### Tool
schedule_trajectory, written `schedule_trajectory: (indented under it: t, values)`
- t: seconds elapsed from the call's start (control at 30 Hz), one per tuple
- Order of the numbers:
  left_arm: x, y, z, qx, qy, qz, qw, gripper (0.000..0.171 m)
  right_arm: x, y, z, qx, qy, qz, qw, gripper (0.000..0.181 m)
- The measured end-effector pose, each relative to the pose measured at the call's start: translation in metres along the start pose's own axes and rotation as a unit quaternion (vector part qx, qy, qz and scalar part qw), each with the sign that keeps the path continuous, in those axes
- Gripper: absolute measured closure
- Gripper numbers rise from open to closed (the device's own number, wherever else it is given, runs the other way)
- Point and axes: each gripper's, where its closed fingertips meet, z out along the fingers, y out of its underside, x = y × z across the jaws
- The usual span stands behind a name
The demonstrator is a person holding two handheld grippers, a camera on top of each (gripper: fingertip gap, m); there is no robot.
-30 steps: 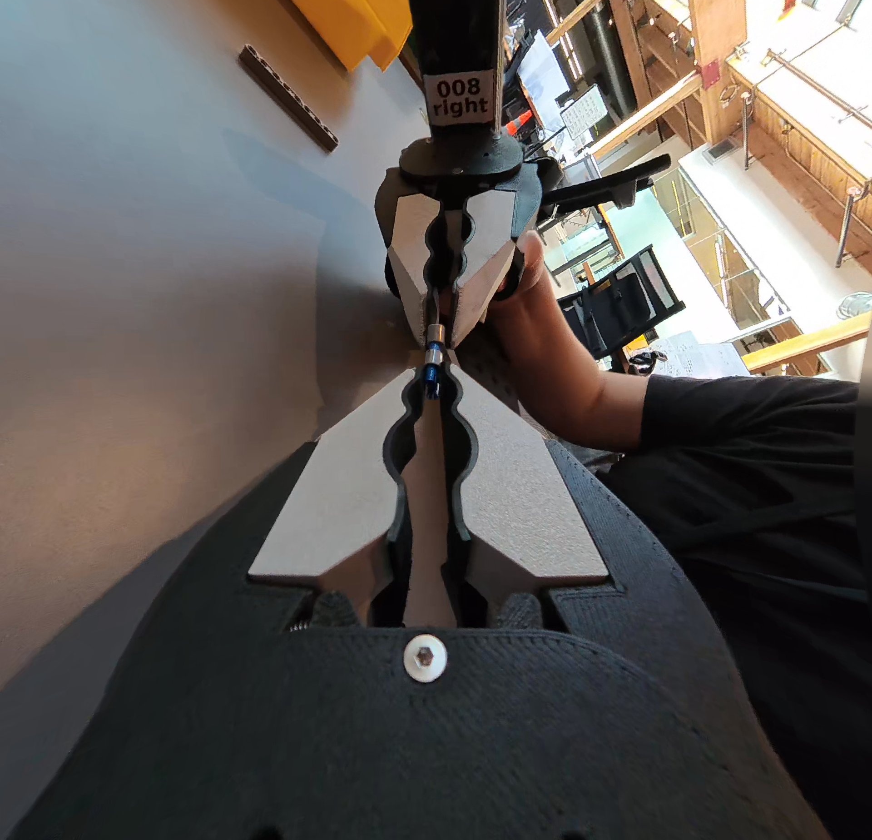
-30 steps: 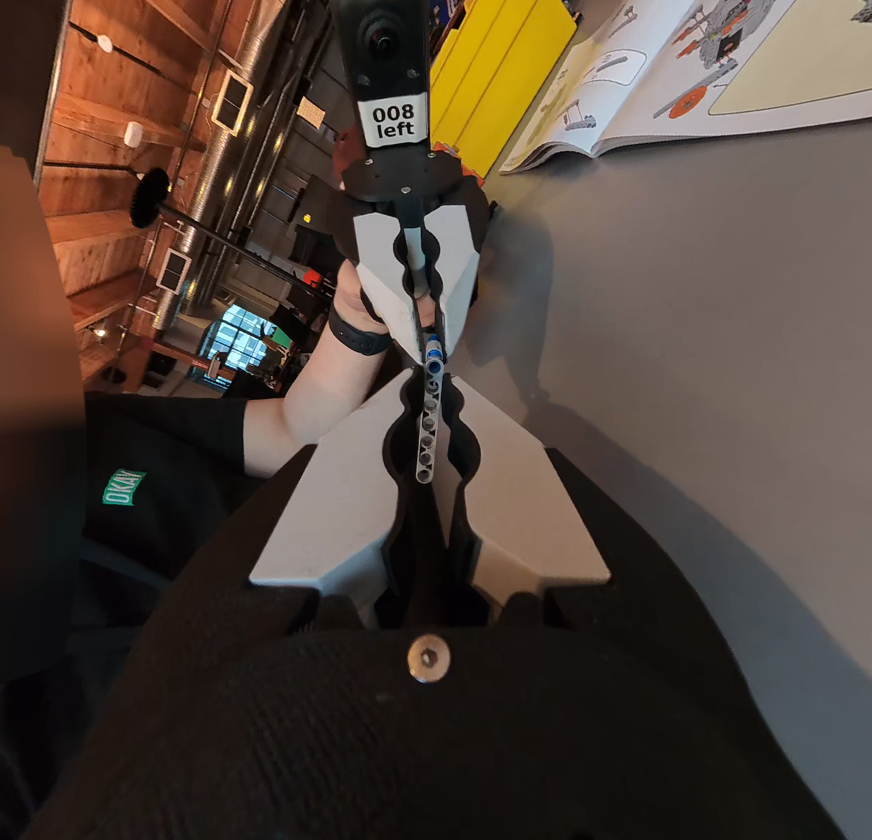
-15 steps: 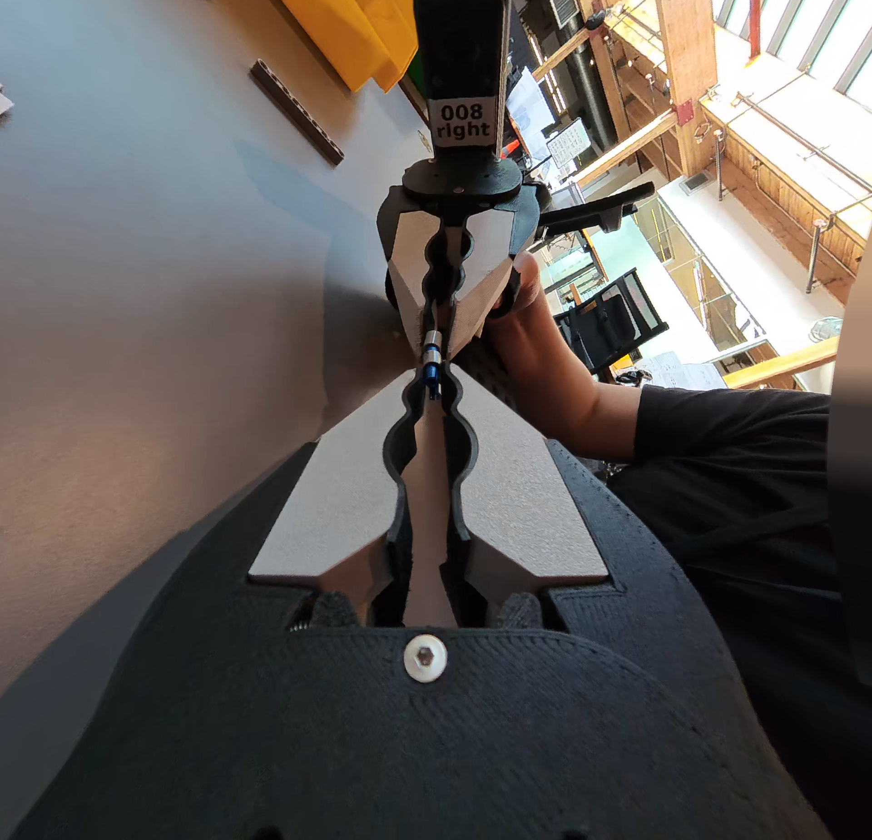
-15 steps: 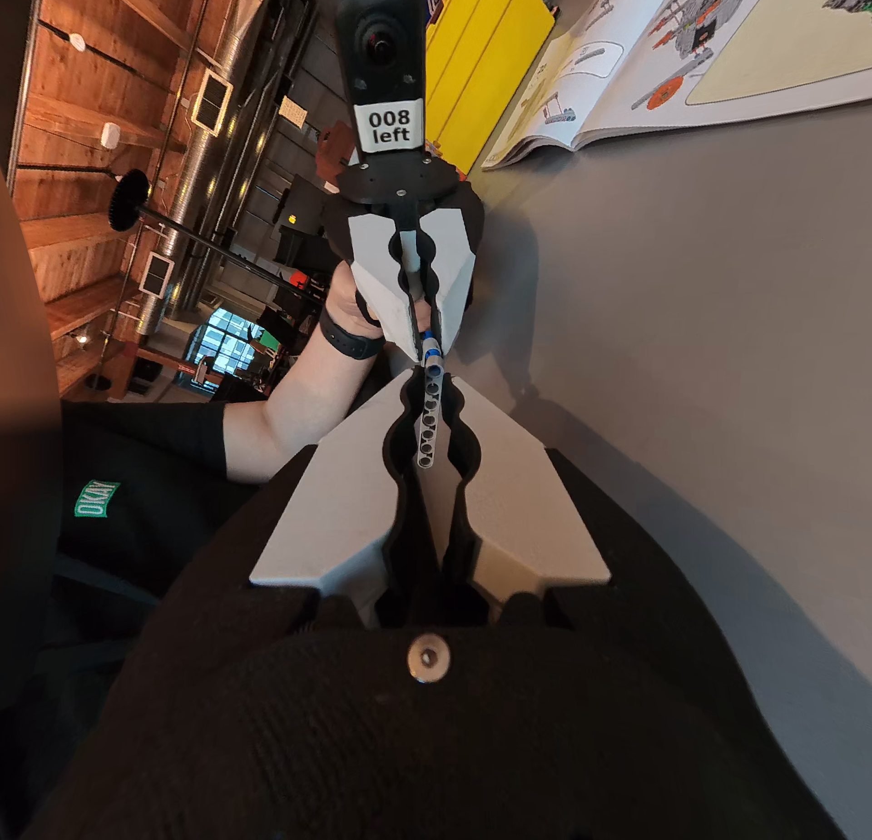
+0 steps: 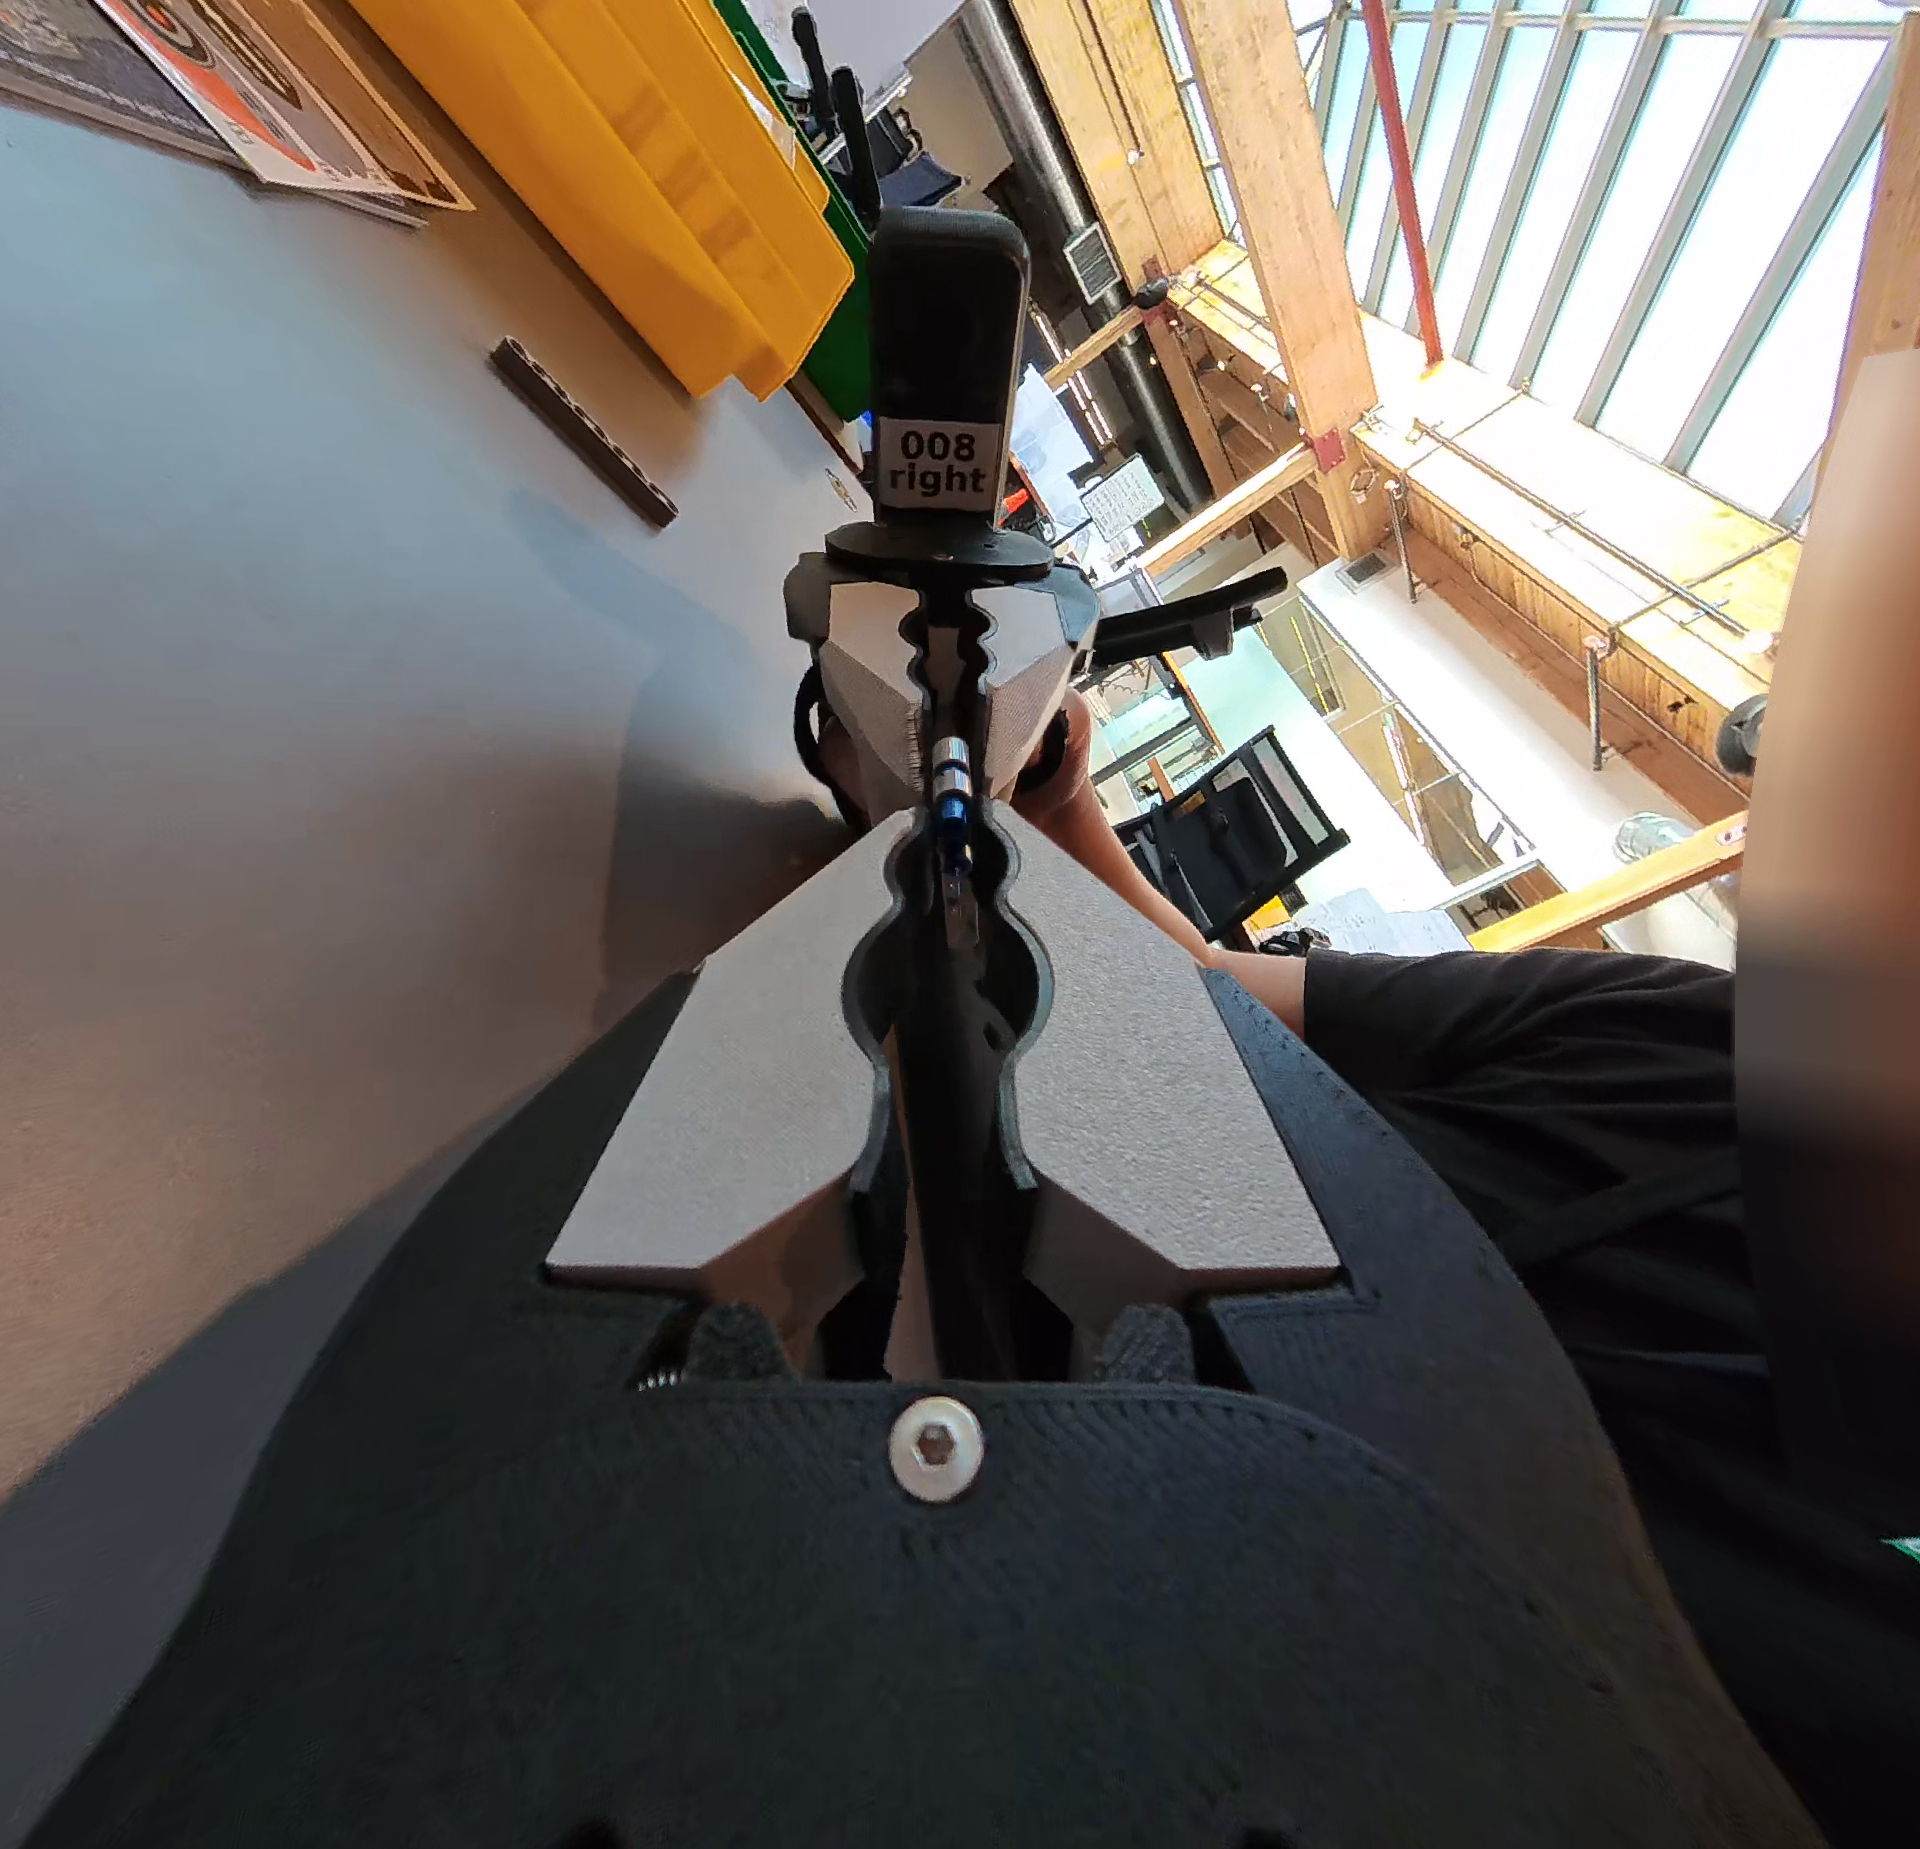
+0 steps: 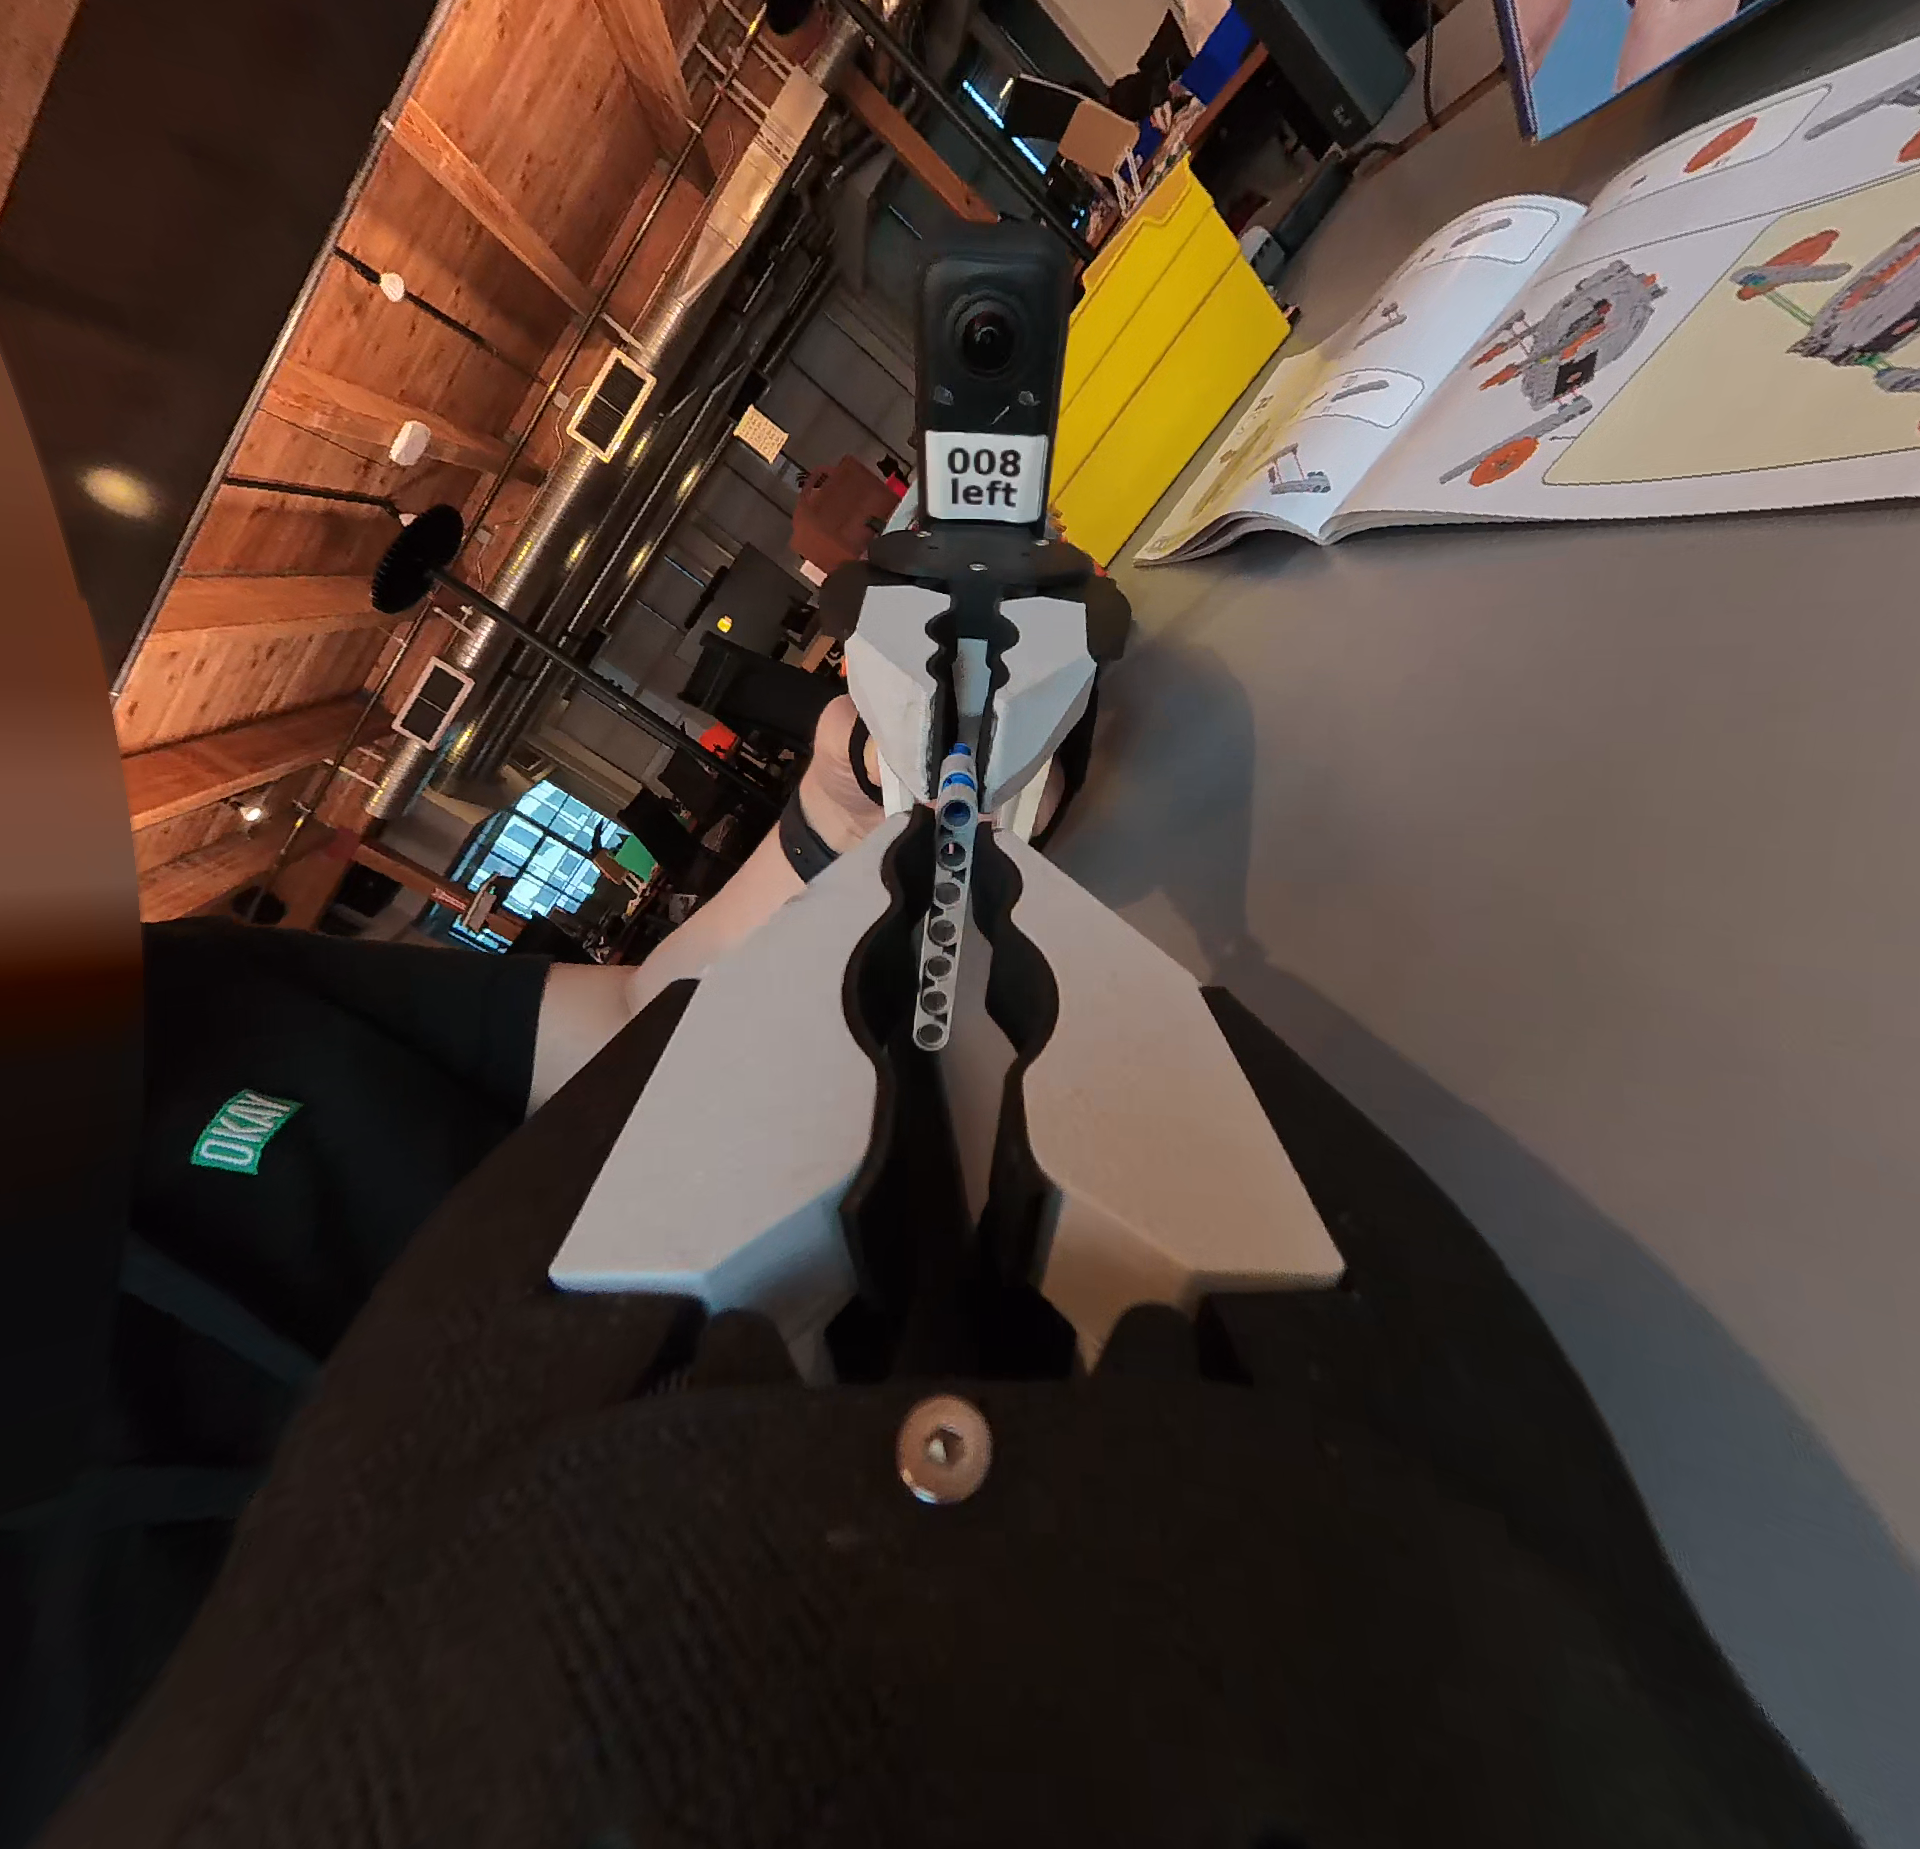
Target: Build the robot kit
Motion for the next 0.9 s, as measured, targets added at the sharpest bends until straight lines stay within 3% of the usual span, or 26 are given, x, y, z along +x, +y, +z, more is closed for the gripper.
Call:
schedule_trajectory:
  t: [0.63,0.9]
  values:
    - [0.019,-0.010,0.002,0.042,0.070,-0.008,0.997,0.166,-0.019,-0.012,-0.002,0.042,-0.054,-0.016,0.998,0.177]
    - [0.013,-0.009,0.006,0.039,0.028,0.027,0.998,0.166,-0.012,-0.011,-0.001,0.040,-0.022,-0.034,0.998,0.177]
